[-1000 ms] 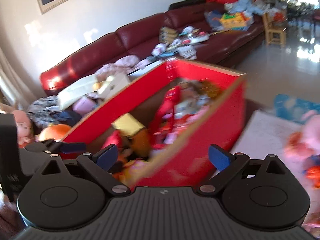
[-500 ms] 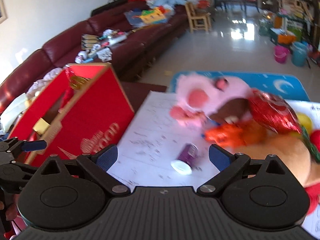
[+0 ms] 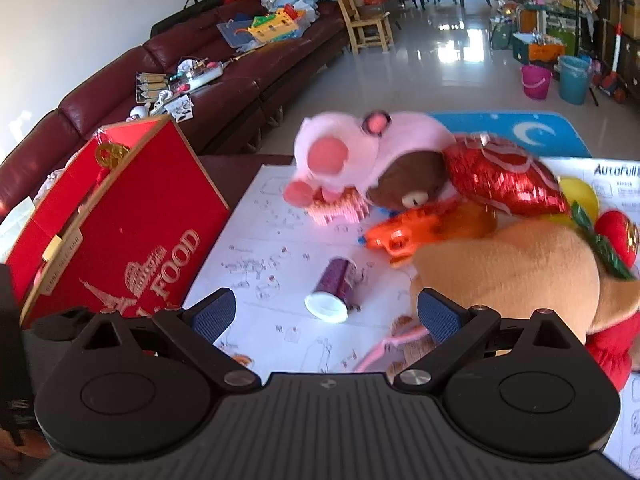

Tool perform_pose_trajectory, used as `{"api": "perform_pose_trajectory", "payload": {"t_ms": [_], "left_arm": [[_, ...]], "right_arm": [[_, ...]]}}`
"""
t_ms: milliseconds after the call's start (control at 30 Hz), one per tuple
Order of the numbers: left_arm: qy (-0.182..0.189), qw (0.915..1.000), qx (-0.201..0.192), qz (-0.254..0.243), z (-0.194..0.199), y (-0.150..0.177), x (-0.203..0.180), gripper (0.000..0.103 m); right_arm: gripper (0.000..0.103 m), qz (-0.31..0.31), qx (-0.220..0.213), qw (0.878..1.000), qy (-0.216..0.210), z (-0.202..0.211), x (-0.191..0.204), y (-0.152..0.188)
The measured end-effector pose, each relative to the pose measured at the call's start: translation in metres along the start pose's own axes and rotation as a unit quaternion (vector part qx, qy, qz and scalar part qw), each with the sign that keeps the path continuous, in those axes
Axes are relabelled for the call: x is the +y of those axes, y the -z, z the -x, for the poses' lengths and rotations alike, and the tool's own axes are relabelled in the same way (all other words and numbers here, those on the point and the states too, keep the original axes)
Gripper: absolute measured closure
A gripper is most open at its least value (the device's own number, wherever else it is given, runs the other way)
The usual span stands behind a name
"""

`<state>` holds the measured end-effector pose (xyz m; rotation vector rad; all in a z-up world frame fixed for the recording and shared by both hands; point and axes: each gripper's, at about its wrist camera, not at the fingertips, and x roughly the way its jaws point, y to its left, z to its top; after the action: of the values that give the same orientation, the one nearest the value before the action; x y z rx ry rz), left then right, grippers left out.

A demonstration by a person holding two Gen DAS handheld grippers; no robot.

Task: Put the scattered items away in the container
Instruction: 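Move both tools back over the table toward the pink heart sunglasses, then close the right tool on the sunglasses arm while the left tool approaches the frame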

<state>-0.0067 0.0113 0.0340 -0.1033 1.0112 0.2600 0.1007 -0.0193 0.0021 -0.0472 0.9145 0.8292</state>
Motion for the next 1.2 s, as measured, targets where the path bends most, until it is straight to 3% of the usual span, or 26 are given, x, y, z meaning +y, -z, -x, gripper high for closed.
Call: {"api": "perform_pose_trajectory", "payload": {"t_ms": [133, 333, 533, 667, 900, 1000, 1033, 1100, 1200], "left_arm": [[0.031, 0.9993, 0.018, -0.009, -0.028, -0.001, -0.025, 0.002], [0.034, 0.9986, 0.033, -0.022, -0.059, -0.002, -0.054, 0.003], [0.035, 0.9989, 0.026, 0.020, -0.081, -0.009, -0.056, 0.007], [0.016, 0.9994, 0.032, 0.001, -0.091, -0.011, -0.058, 0.027], [-0.039, 0.9953, 0.035, -0.081, -0.082, 0.003, -0.043, 0.028], [-0.070, 0.9931, 0.041, -0.085, -0.081, 0.009, -0.023, 0.028], [-0.067, 0.9940, 0.042, -0.076, -0.079, 0.010, -0.017, 0.029], [-0.026, 0.9975, 0.033, -0.058, -0.067, 0.010, -0.008, 0.028], [0.002, 0.9977, 0.009, -0.068, -0.054, 0.009, -0.019, 0.022]], "right_arm": [[0.005, -0.026, 0.009, 1.000, 0.005, 0.004, -0.018, 0.016], [0.005, -0.063, 0.012, 0.998, 0.021, 0.012, -0.044, 0.031], [0.005, -0.081, 0.016, 0.996, 0.023, 0.011, -0.054, 0.038], [0.005, -0.085, 0.024, 0.996, 0.022, 0.008, -0.054, 0.043], [0.005, -0.065, 0.046, 0.997, 0.008, -0.003, -0.038, 0.050], [0.005, -0.054, 0.055, 0.997, 0.004, -0.011, -0.030, 0.053], [0.005, -0.053, 0.057, 0.997, 0.004, -0.013, -0.029, 0.054], [0.005, -0.054, 0.058, 0.997, 0.004, -0.014, -0.028, 0.055], [0.005, -0.057, 0.050, 0.997, 0.016, -0.013, -0.031, 0.055]]}}
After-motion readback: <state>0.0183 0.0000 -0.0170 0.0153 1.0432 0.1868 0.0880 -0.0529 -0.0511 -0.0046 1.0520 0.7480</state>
